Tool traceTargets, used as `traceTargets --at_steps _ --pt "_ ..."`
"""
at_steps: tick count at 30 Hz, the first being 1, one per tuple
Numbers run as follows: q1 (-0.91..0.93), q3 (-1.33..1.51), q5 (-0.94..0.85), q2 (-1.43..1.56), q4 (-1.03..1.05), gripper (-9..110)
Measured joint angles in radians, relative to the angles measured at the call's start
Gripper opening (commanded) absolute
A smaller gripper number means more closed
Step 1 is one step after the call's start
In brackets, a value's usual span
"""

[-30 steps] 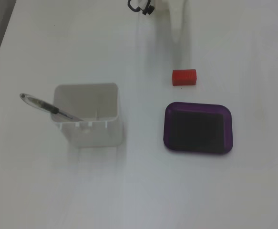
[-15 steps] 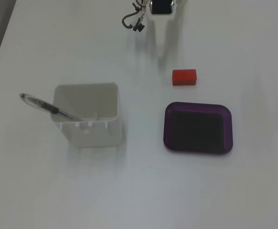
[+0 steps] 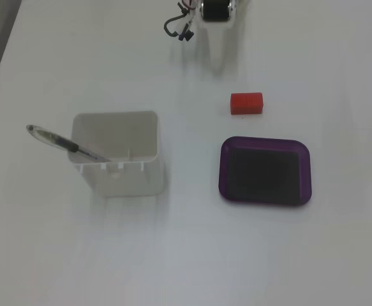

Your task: Remove the cube from the box.

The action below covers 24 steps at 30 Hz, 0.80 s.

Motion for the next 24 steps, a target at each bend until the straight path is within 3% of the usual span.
traceTargets --at_steps 24 --pt "0.000 0.012 0.000 0.000 0.000 1"
